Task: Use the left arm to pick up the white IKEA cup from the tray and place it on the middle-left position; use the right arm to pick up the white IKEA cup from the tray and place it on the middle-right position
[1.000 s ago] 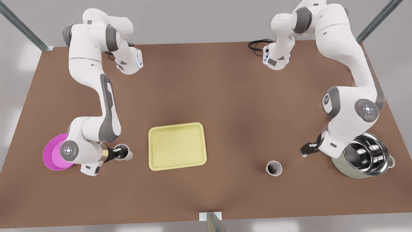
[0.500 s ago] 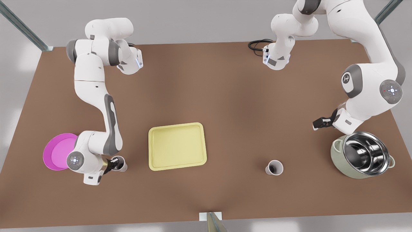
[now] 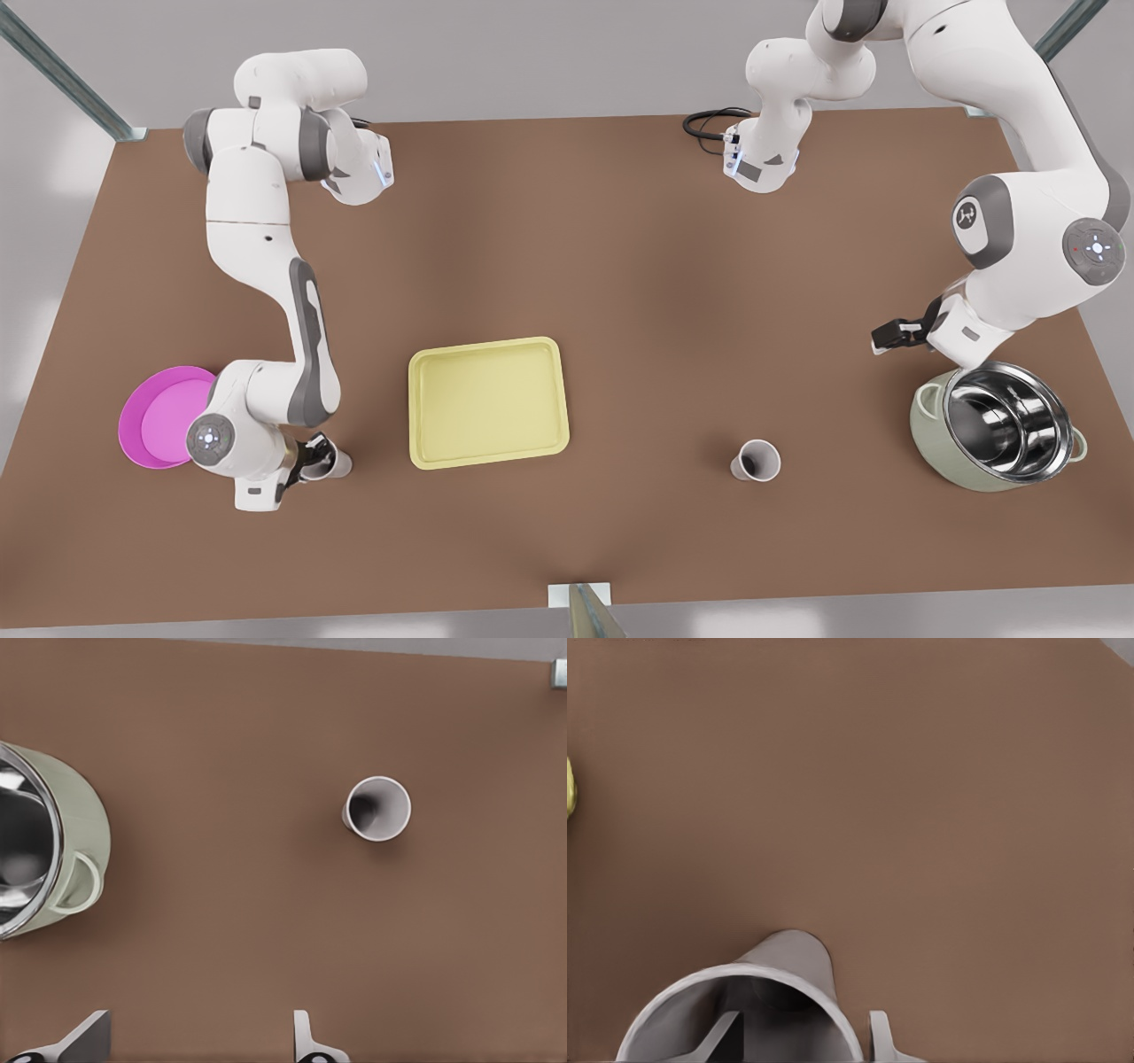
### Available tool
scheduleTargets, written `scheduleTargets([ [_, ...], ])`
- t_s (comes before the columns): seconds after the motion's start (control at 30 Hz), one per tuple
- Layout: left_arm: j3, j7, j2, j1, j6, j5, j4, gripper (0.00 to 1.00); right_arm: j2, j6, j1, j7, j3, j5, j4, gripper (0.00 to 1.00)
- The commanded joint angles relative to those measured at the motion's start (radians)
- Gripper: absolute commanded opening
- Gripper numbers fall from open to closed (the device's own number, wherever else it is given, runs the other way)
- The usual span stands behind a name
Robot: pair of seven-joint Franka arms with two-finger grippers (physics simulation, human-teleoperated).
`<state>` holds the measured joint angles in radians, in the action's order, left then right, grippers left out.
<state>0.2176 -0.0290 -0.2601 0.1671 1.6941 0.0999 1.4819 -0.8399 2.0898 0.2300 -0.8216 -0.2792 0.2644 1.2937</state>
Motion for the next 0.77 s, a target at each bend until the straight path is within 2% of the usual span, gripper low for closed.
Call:
scheduleTargets([
  [0.0,0.000,-0.043,0.001,0.000,-0.004,-0.002,0.000,1.00,0.008,-0.004,0.000,-0.071,0.008,0.001,-0.001,0.66],
  [0.2,0.002,-0.045,0.001,-0.001,-0.004,-0.002,0.000,1.00,0.024,-0.004,-0.001,-0.087,0.011,0.006,-0.001,0.71],
  [0.33,0.002,-0.045,-0.001,-0.001,-0.004,-0.002,0.000,1.00,0.077,-0.105,-0.001,-0.087,0.011,0.021,-0.002,0.74],
  [0.4,0.002,-0.045,0.001,-0.003,-0.004,-0.002,0.000,1.00,0.155,-0.223,0.002,-0.071,0.023,0.021,-0.002,0.79],
  [0.43,0.000,-0.045,-0.001,-0.001,-0.002,-0.002,0.000,1.00,0.286,-0.367,0.032,0.050,0.034,0.010,-0.001,0.93],
  [0.47,0.000,-0.043,-0.001,-0.001,-0.002,-0.002,0.000,1.00,0.370,-0.580,0.054,0.281,0.034,0.004,-0.002,0.95],
  [0.5,0.000,-0.043,-0.001,-0.001,-0.004,-0.002,0.000,1.00,0.439,-0.617,0.069,0.496,0.032,-0.005,0.016,0.99],
  [0.57,0.000,-0.045,-0.001,-0.001,-0.002,-0.002,0.000,1.00,0.475,-0.625,0.135,0.526,0.041,-0.171,0.033,1.00],
  [0.63,0.000,-0.043,-0.001,-0.001,-0.002,-0.002,0.000,1.00,0.670,-0.355,0.144,0.440,0.046,-0.192,0.406,1.00],
  [0.73,0.000,-0.043,-0.001,-0.001,-0.002,-0.002,0.000,1.00,0.682,-0.378,0.135,0.427,0.034,-0.225,0.398,1.00],
])
